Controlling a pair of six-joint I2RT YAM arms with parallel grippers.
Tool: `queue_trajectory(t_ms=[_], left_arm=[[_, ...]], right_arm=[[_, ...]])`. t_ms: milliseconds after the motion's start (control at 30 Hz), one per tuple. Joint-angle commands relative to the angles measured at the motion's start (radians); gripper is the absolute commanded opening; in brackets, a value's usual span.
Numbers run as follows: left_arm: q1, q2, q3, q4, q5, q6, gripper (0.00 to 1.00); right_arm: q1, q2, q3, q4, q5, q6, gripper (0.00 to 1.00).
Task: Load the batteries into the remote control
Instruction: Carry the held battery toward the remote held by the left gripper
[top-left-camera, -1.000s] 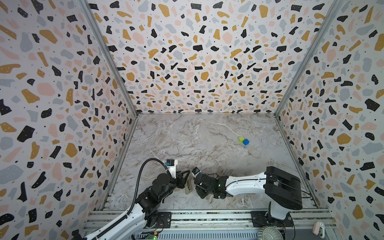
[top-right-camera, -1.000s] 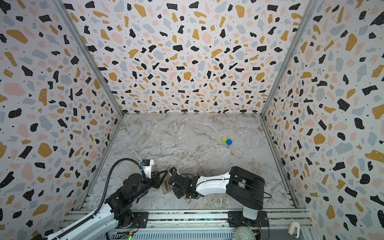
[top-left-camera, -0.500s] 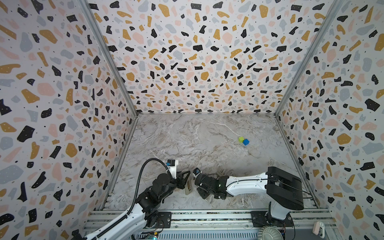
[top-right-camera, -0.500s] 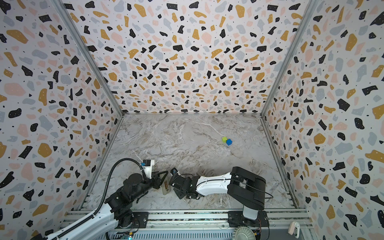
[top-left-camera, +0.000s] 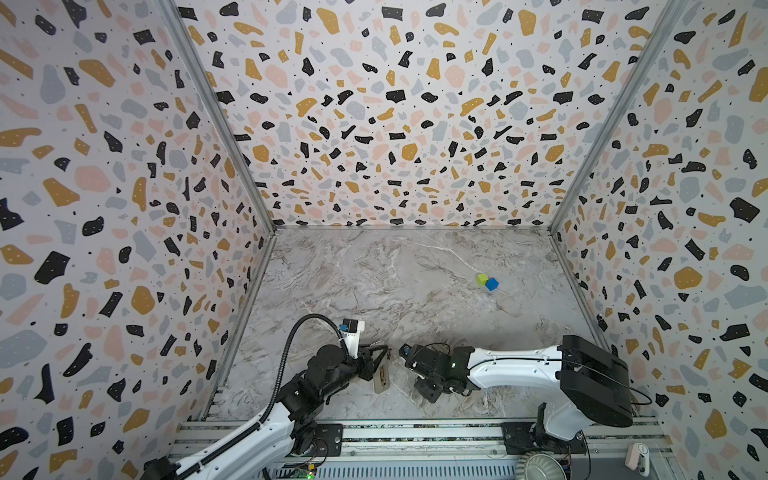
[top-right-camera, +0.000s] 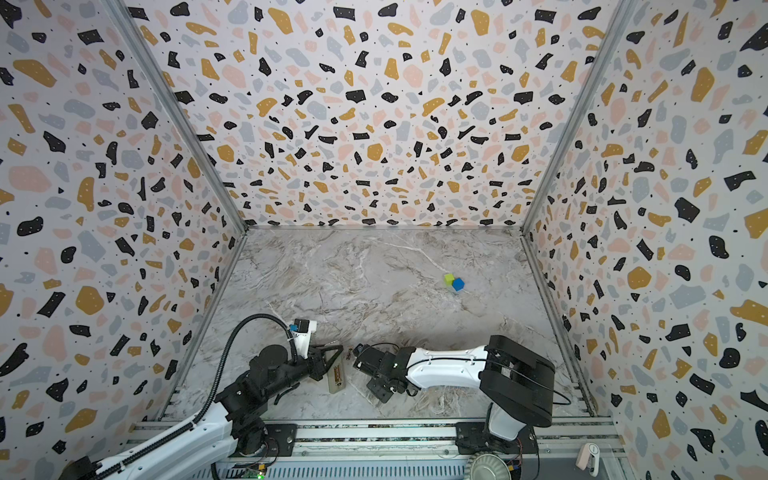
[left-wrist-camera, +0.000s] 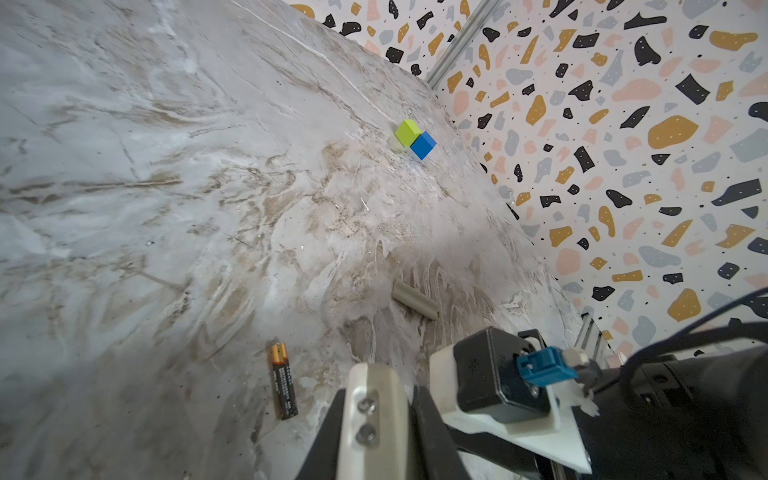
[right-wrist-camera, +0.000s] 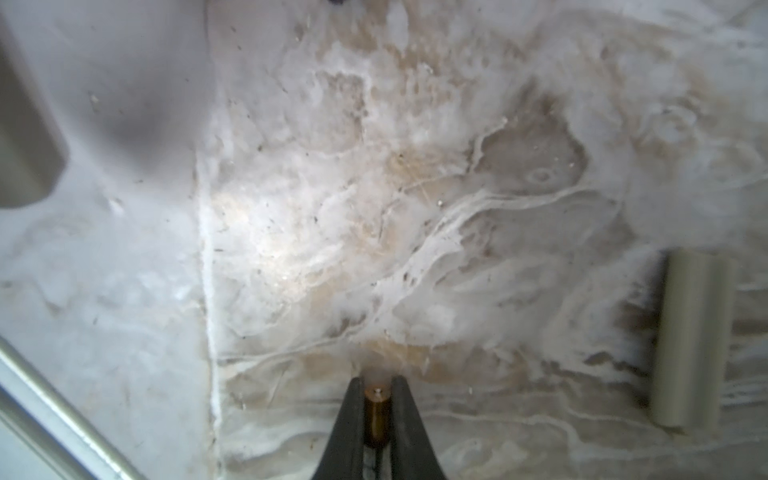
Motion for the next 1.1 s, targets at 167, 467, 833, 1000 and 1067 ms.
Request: queue_trajectory(t_ms=[167, 467, 833, 1000, 1067], left_arm=[[0.0, -0.021, 0.007, 0.067, 0.035, 0.029, 0.0], [0.0, -0.029, -0.001, 0.076, 0.035, 0.037, 0.0], [-0.003, 0.003, -0.003, 0.092, 0.039, 0.055, 0.0], [-0.003, 0.006, -0.002, 0.092, 0.037, 0.057, 0.0], [-0.004, 0.006, -0.001, 0.09, 0.037, 0.056, 0.0]], right_arm=[[-0.017, 0.06, 0.03, -0.134, -0.037, -0.015, 0.02], [-0.019, 0.08, 0.07, -0.207, -0.039, -0.021, 0.18], [-0.027, 0.093, 0.098, -0.266, -0.04, -0.031, 0.18], [-0.031, 0.11, 0.094, -0.255, -0.053, -0.039, 0.14], [-0.033, 0.113, 0.09, -0.247, -0.056, -0.041, 0.12]])
